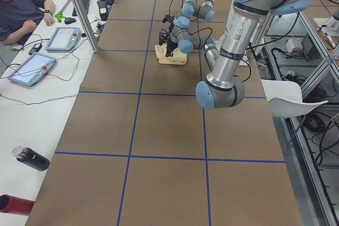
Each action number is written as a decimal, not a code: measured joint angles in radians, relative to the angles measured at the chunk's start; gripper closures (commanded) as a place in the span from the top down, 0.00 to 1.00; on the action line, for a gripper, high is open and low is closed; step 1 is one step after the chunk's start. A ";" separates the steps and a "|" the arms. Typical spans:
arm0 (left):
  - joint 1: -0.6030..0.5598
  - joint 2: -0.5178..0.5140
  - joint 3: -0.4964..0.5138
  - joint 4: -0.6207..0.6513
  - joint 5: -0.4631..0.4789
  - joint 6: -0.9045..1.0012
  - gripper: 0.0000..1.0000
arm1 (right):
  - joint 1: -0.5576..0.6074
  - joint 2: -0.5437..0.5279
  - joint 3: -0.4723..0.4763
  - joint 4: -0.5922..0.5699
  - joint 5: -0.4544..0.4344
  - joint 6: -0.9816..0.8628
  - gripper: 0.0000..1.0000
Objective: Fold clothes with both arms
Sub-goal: 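Lift the near end with both grippers and fold it toward the far end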
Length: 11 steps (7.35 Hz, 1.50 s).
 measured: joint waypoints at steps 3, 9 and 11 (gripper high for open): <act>-0.001 -0.006 0.064 -0.062 0.003 0.023 1.00 | 0.045 0.008 -0.005 0.006 0.078 -0.145 1.00; -0.099 0.008 0.042 -0.098 -0.099 0.292 1.00 | 0.072 0.013 0.047 -0.001 0.207 -0.233 1.00; -0.150 0.045 0.011 -0.099 -0.160 0.406 1.00 | -0.009 0.030 0.025 -0.004 0.132 -0.229 1.00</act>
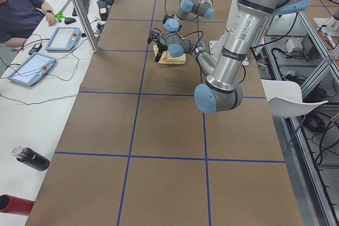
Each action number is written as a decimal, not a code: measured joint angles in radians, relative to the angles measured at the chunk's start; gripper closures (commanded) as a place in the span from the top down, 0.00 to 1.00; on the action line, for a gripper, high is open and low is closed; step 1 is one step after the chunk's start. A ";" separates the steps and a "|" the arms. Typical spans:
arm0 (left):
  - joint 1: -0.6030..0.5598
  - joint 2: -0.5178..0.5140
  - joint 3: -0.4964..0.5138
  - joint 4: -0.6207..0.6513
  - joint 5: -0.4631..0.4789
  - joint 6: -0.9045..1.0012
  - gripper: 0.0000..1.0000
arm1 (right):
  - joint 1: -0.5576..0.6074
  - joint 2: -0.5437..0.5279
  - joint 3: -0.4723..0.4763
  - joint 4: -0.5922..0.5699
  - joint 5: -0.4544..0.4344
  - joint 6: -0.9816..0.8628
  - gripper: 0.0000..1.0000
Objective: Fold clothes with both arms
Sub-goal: 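Lift the near end with both grippers and fold it toward the far end, then release the folded shirt and raise both grippers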
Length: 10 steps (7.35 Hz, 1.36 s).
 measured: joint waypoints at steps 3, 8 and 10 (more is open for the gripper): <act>-0.008 0.007 -0.008 -0.001 -0.010 0.014 1.00 | 0.016 0.135 -0.209 0.002 -0.056 -0.042 1.00; -0.008 0.008 -0.009 -0.002 -0.011 0.013 1.00 | 0.160 0.265 -0.402 0.012 -0.017 -0.180 1.00; -0.007 0.008 -0.009 -0.003 -0.012 0.012 1.00 | 0.166 0.270 -0.402 0.013 -0.009 -0.186 1.00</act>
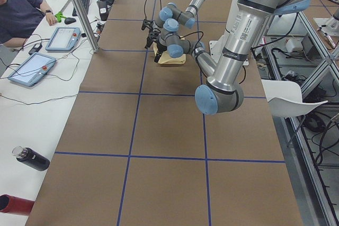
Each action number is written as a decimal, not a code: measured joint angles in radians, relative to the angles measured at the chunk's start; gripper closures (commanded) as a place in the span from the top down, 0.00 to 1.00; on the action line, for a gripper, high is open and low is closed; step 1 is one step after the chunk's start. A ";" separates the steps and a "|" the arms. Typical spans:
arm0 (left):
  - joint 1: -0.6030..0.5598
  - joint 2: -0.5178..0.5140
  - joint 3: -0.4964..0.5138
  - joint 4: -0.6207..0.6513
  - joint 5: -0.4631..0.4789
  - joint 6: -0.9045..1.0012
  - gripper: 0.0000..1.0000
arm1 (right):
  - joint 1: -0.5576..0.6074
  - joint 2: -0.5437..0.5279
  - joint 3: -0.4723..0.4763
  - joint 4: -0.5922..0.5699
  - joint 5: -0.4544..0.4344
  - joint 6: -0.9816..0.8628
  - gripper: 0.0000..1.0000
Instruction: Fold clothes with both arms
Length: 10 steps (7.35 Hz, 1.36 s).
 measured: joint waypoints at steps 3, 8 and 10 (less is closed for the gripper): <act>-0.002 0.001 0.000 -0.003 0.000 -0.001 1.00 | 0.018 -0.009 0.027 -0.003 0.053 0.000 1.00; -0.029 0.065 -0.077 0.005 -0.020 0.037 1.00 | 0.260 -0.577 0.674 -0.127 0.438 -0.359 1.00; -0.071 0.084 -0.085 0.009 -0.048 0.114 1.00 | 0.498 -0.883 0.796 -0.133 0.643 -0.748 1.00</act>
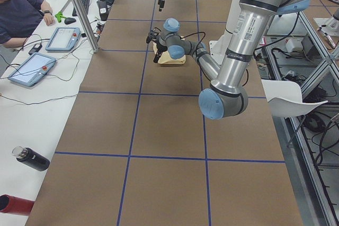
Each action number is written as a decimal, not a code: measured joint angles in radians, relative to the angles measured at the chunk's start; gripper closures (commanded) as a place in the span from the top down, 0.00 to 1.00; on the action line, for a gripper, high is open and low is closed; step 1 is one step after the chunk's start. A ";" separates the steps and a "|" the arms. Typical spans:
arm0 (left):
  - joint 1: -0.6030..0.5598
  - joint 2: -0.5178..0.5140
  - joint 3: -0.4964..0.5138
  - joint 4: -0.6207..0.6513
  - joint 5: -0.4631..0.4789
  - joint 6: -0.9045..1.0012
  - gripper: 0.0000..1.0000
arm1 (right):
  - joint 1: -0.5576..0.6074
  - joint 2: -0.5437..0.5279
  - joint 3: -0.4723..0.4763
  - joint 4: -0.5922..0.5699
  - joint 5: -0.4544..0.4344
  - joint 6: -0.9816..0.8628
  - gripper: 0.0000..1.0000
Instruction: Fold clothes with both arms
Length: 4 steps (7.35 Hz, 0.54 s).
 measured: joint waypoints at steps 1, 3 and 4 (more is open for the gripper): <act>-0.015 0.007 0.000 0.000 -0.006 0.024 1.00 | 0.150 -0.116 -0.002 -0.001 0.079 -0.245 1.00; -0.048 0.012 -0.010 -0.002 -0.067 0.043 1.00 | 0.378 -0.237 -0.073 -0.003 0.200 -0.601 1.00; -0.105 0.040 -0.031 0.004 -0.147 0.057 1.00 | 0.417 -0.267 -0.098 -0.003 0.225 -0.640 1.00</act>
